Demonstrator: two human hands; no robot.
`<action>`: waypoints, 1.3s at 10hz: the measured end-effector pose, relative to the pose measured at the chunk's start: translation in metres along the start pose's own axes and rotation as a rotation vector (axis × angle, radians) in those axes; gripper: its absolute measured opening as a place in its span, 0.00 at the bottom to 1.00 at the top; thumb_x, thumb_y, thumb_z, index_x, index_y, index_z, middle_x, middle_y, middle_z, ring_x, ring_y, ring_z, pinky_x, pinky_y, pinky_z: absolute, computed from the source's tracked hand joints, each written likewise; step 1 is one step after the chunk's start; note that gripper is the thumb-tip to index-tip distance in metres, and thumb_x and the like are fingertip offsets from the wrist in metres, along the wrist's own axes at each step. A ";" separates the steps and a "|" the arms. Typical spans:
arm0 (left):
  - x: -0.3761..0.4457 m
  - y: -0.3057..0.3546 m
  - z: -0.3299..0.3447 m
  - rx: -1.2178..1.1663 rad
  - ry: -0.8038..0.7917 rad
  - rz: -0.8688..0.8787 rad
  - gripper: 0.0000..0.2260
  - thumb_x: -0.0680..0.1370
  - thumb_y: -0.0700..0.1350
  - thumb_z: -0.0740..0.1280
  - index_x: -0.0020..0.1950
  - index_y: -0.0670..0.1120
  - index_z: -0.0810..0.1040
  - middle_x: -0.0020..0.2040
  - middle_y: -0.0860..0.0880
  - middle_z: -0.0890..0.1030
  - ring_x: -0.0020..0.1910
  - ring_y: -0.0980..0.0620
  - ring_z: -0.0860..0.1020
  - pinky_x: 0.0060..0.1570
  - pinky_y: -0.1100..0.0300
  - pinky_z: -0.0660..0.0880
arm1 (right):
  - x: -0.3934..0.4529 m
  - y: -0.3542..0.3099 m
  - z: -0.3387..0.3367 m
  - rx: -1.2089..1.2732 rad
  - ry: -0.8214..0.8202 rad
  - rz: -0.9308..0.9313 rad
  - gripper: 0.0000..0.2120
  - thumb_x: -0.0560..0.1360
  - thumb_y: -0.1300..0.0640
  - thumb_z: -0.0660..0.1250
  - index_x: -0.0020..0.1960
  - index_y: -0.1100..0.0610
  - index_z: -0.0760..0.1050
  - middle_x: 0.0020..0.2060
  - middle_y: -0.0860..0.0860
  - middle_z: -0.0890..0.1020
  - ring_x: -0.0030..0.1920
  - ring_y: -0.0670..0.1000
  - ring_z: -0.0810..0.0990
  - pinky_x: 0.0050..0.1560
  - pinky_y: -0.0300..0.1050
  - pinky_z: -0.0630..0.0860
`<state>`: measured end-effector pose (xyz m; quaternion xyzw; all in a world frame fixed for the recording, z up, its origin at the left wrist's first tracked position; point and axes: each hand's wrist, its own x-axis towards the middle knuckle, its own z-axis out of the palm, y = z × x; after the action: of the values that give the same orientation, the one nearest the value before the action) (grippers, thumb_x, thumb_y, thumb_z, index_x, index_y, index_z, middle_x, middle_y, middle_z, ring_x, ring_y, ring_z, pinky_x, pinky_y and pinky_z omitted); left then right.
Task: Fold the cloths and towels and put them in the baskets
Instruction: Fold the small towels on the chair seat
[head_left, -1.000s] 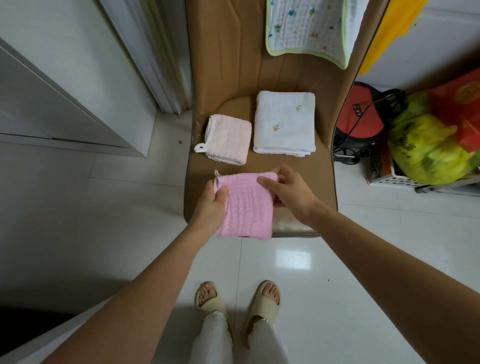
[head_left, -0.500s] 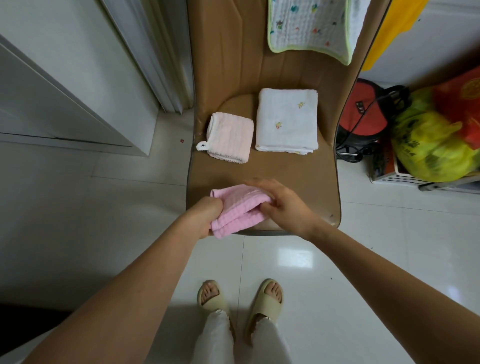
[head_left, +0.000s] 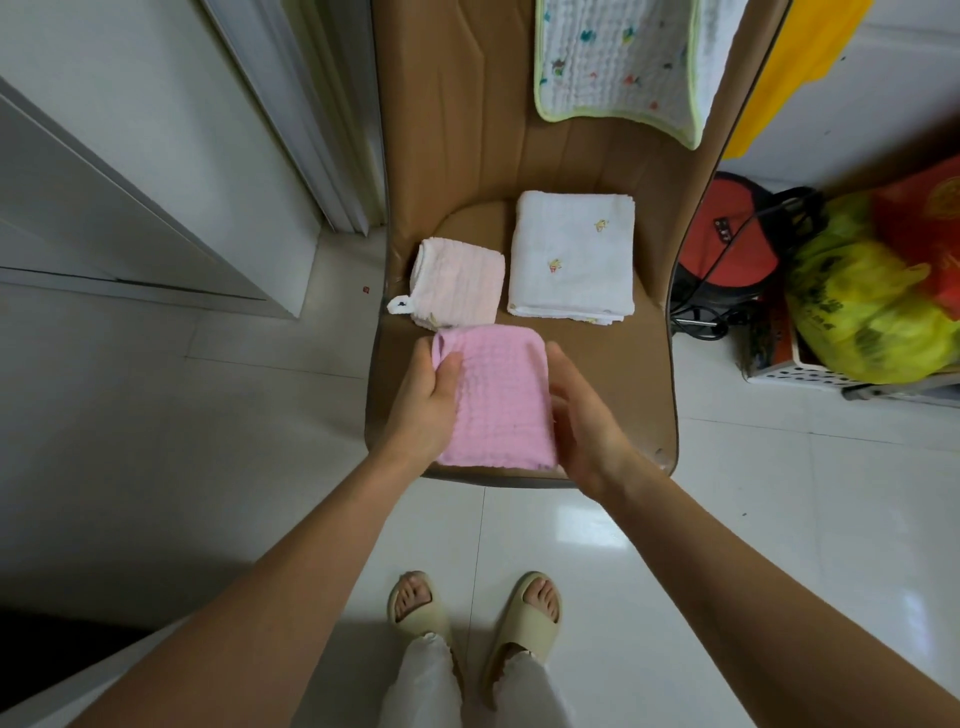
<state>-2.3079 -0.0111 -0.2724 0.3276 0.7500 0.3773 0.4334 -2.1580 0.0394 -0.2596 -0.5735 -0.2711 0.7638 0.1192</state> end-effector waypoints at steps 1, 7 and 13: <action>-0.008 0.003 0.010 -0.058 0.035 -0.034 0.14 0.83 0.49 0.54 0.66 0.46 0.67 0.54 0.53 0.73 0.54 0.56 0.72 0.44 0.67 0.68 | 0.004 -0.004 0.007 -0.066 0.135 -0.094 0.20 0.70 0.42 0.72 0.50 0.57 0.78 0.45 0.52 0.83 0.48 0.52 0.82 0.43 0.44 0.81; 0.021 0.079 0.040 -0.908 -0.267 -0.466 0.29 0.78 0.63 0.55 0.71 0.46 0.70 0.66 0.45 0.77 0.65 0.44 0.75 0.61 0.54 0.70 | -0.013 -0.063 -0.010 -0.698 0.064 -0.802 0.09 0.80 0.53 0.60 0.59 0.54 0.68 0.46 0.46 0.78 0.44 0.40 0.78 0.43 0.36 0.76; 0.159 0.039 -0.033 0.092 0.149 -0.353 0.18 0.80 0.56 0.61 0.60 0.44 0.77 0.55 0.46 0.80 0.54 0.48 0.77 0.59 0.53 0.73 | 0.109 -0.094 0.072 -0.237 0.388 -0.396 0.17 0.77 0.42 0.61 0.50 0.57 0.74 0.44 0.53 0.81 0.47 0.53 0.81 0.45 0.47 0.79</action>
<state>-2.3960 0.1291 -0.2926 0.1817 0.8422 0.2841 0.4206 -2.2724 0.1504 -0.2818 -0.6546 -0.4369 0.5651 0.2476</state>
